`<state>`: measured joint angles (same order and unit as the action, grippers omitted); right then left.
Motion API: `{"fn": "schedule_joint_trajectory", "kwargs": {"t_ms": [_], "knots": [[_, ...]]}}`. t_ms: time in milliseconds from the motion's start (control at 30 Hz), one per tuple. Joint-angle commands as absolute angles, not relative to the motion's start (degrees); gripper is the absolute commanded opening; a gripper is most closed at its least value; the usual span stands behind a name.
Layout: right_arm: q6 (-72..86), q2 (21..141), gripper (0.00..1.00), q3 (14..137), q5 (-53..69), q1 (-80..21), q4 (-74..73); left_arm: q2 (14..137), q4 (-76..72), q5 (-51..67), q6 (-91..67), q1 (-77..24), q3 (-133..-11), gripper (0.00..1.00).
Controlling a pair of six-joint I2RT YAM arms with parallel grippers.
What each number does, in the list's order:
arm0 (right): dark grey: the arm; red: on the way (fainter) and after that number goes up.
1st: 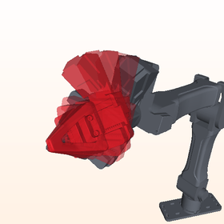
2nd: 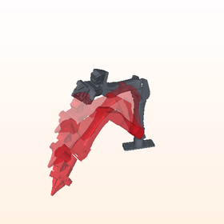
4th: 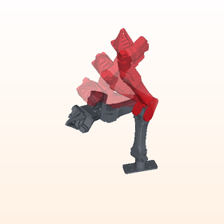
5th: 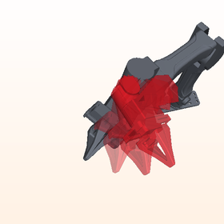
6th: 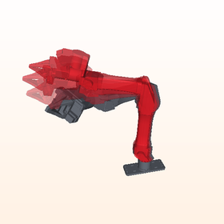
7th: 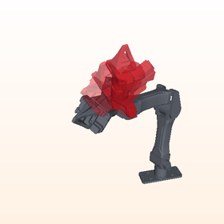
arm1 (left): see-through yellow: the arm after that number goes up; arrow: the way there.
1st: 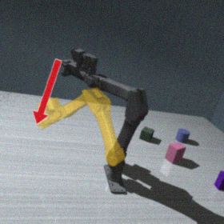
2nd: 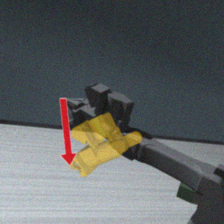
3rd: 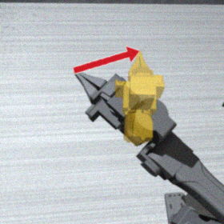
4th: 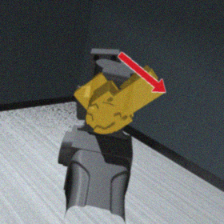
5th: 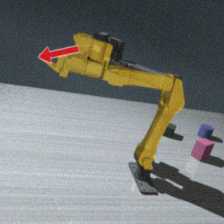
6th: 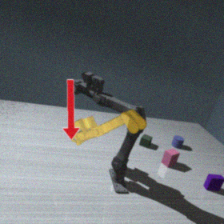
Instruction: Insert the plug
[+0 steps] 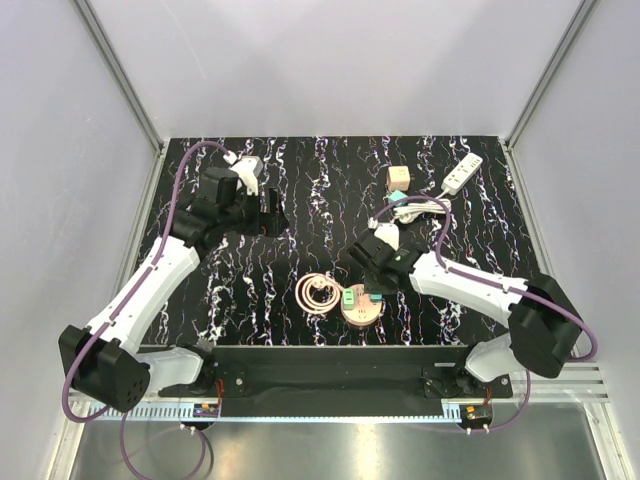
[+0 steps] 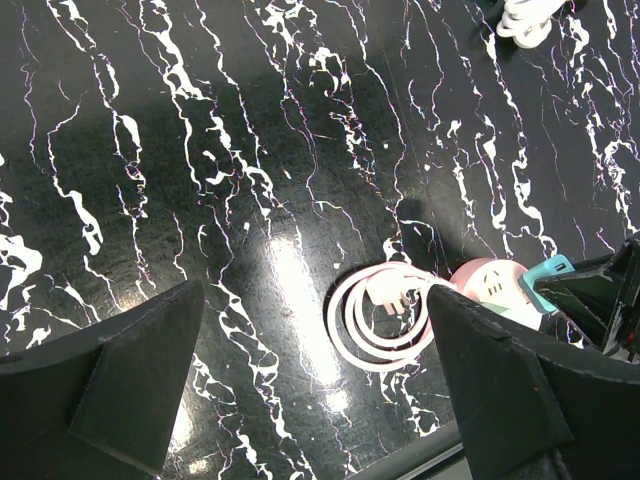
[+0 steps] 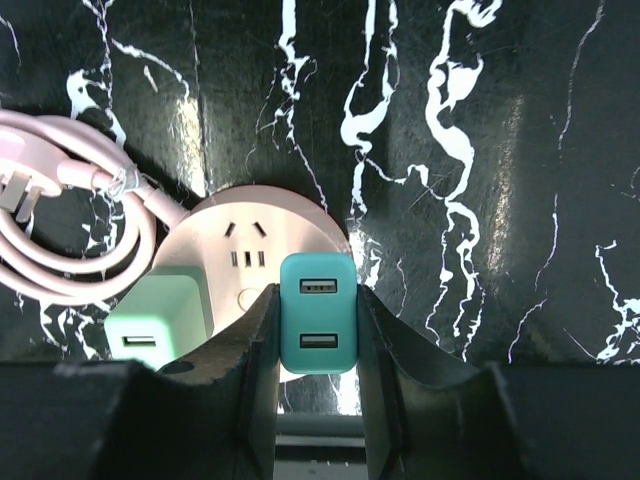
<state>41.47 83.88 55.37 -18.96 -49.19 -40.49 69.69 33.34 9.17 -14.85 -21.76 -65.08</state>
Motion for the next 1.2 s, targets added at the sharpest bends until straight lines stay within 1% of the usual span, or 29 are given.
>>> {"fn": "schedule_joint_trajectory", "kwargs": {"t_ms": [0, 167, 267, 500, 767, 933, 1033, 1167], "knots": [[49.1, 87.3, 0.00, 49.2, -21.4, -52.7, -41.9, 68.7, 31.2, 9.1, -15.0, -21.3, -65.0, 0.99], [56.1, 84.8, 0.00, 46.3, -28.5, -56.6, -40.9, 68.8, 31.0, 9.4, -15.3, -20.7, -65.0, 0.99], [58.6, 84.2, 0.00, 45.4, -30.5, -58.3, -40.8, 68.9, 31.0, 9.5, -15.4, -20.7, -65.0, 0.99], [59.1, 82.1, 0.00, 47.5, -33.4, -59.1, -43.2, 68.7, 30.8, 9.8, -15.6, -20.6, -64.9, 0.99], [62.1, 78.6, 0.00, 46.1, -38.7, -62.1, -43.2, 68.4, 30.5, 10.3, -16.4, -20.6, -64.6, 0.99], [68.1, 81.0, 0.00, 46.0, -43.9, -67.1, -45.2, 67.9, 30.3, 10.9, -16.9, -20.6, -64.4, 0.99], [75.4, 83.9, 0.00, 48.0, -47.5, -69.6, -51.3, 67.6, 30.1, 11.2, -17.1, -20.6, -64.2, 0.99], [79.7, 87.0, 0.00, 51.1, -48.2, -71.5, -55.2, 67.1, 29.7, 11.9, -17.6, -20.6, -63.9, 0.99]]}}
